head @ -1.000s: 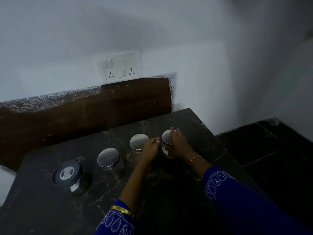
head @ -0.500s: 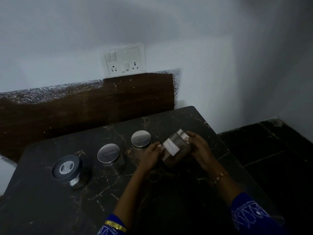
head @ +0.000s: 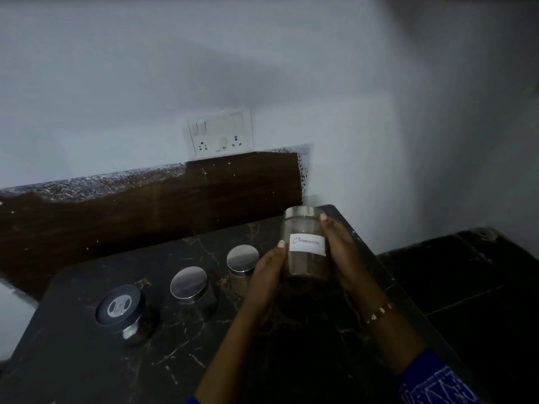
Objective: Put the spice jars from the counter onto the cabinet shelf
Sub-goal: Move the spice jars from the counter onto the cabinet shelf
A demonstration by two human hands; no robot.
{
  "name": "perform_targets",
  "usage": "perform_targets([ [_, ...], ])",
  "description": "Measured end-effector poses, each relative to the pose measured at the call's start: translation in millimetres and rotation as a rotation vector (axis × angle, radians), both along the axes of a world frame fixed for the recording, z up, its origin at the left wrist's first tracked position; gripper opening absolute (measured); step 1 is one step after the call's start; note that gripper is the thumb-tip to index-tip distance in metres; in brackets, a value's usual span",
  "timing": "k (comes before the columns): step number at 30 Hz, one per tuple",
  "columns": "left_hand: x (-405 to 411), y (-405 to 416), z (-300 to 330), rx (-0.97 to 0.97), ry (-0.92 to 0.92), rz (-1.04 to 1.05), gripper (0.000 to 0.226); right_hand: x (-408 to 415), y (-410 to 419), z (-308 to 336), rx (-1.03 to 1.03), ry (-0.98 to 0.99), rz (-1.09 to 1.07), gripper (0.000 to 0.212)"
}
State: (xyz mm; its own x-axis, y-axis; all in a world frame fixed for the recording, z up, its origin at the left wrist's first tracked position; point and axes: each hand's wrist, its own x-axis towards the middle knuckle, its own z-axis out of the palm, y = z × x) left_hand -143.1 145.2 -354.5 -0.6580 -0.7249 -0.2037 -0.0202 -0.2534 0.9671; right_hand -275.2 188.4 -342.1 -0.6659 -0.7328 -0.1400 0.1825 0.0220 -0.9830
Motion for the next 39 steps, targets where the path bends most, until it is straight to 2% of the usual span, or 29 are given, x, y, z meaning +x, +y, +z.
perform_targets([
  [4,0.7,-4.7,14.2,-0.097,-0.070,0.054,0.037,-0.1,2.3,12.8,0.028,0.064,0.066,0.018],
  [7,-5.1,-15.5,37.1,-0.141,-0.020,0.079,0.035,-3.3,-2.0,39.9,-0.057,0.055,0.176,0.010],
  [12,-14.9,-38.5,111.7,-0.332,0.215,0.187,0.030,-10.3,-25.3,121.5,-0.246,0.250,0.242,0.040],
  [17,-23.4,-54.1,193.8,-0.566,0.262,0.224,0.028,-7.2,-41.3,202.1,-0.382,0.375,0.198,0.037],
  [22,-26.8,-65.4,271.0,-0.827,0.335,0.323,0.031,-10.1,-54.1,279.9,-0.549,0.546,0.184,0.047],
  [28,-31.8,-87.9,359.0,-1.062,0.410,0.457,0.036,-15.4,-74.4,361.4,-0.744,0.581,0.179,0.049],
  [33,-37.6,-111.5,408.0,-1.353,0.309,0.577,0.038,-25.8,-101.1,399.2,-0.755,0.749,0.105,0.055],
  [39,-53.4,-144.4,425.7,-1.359,0.238,0.537,0.053,-42.2,-134.0,421.9,-0.743,0.878,0.095,0.050],
])
